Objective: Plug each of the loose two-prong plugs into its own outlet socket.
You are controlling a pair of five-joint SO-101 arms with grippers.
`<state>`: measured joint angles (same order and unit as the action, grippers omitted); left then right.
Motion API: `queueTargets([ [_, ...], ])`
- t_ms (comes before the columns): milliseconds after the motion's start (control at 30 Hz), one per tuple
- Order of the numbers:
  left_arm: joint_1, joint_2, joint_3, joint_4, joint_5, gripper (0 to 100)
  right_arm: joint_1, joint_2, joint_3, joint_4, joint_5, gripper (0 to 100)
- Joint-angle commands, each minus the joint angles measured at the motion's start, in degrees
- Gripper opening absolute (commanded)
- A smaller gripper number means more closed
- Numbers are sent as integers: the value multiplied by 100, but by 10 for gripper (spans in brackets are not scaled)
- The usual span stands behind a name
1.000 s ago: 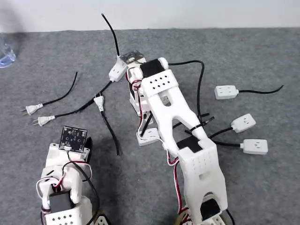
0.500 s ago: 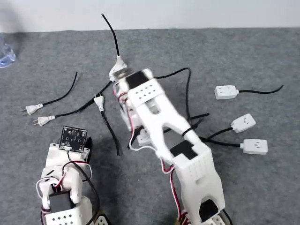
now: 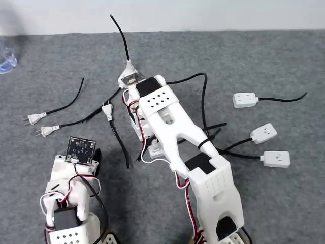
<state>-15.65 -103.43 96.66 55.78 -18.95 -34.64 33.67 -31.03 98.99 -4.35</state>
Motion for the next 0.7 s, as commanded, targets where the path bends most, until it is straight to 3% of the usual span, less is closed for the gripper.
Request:
queueTargets([
  [0,35,-97,-31,9,-62,235,84,-127,-70,-119,158,8],
  [667,9,-97,-31,18,-62,235,84,-57,-18,-215,132,8],
])
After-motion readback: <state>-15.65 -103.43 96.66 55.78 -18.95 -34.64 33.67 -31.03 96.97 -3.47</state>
